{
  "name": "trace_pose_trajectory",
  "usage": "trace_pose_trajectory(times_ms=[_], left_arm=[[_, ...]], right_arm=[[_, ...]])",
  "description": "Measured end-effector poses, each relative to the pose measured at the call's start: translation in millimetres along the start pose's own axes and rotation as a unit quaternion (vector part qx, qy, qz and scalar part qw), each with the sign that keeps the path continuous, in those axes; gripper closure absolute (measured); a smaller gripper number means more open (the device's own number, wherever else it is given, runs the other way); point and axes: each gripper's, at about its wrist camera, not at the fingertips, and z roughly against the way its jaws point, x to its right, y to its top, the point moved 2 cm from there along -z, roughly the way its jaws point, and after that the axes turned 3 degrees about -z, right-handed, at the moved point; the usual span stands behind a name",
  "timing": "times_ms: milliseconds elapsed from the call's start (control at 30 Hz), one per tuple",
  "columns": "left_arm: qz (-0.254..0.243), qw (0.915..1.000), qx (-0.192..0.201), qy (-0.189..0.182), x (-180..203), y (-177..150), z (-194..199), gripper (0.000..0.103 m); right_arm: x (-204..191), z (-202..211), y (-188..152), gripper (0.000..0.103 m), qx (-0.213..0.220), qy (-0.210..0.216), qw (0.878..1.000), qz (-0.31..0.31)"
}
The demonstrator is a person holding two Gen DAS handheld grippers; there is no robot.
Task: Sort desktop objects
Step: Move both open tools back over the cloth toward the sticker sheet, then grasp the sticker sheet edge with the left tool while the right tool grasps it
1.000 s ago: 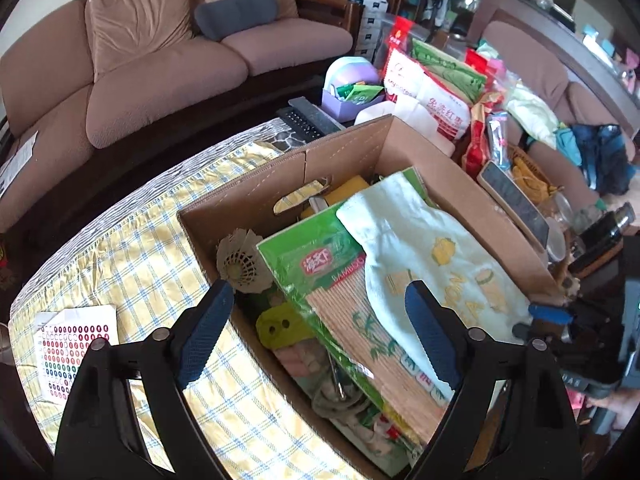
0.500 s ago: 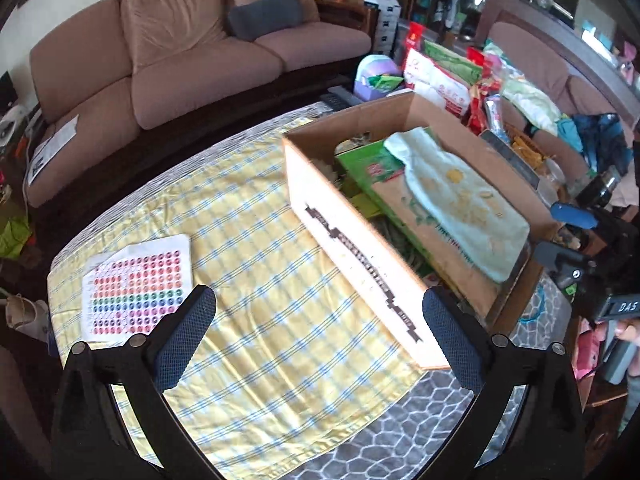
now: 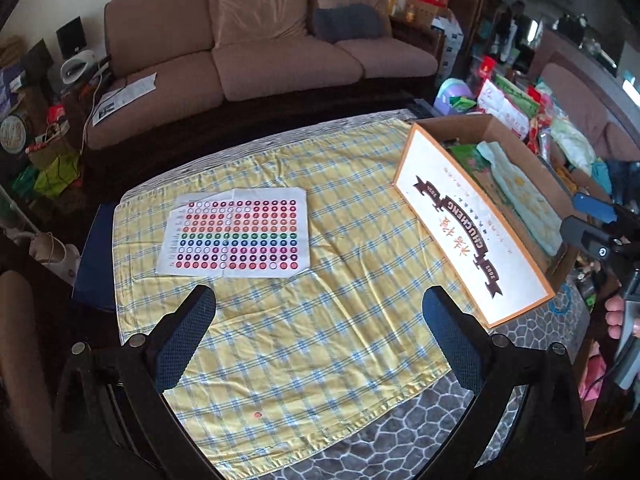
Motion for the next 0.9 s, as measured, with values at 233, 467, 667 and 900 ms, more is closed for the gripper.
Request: trace_pose_trajectory(times_ms=[233,467,667,900], left_arm=[[0.033,0.9994,0.007,0.000,-67.0,-6.4,-2.2,0.000],[0.082,0.9965,-0.012,0.013,-157.2,-19.1,-60.6,0.000],[0.140,0.9894,-0.036,-0.011,-221.2,-35.8,-120.3,0.000],[0.137,0.9874,-0.039,-0.069,-236.3,-41.7,-178.0,0.003]], right_arm=[[-40.9,-37.7,0.6,0.000,-0.013,0.014,1.000,0.005],[-64.9,-108.9,-2.9,0.000,-0.031,0.060,0.997,-0.024],[-65.0,-177.3,-14.0,0.001,-0.046,0.112,0.989,-0.083],[-50.8,-260.7,-27.2,0.036,-0.081,0.184,0.963,-0.179]])
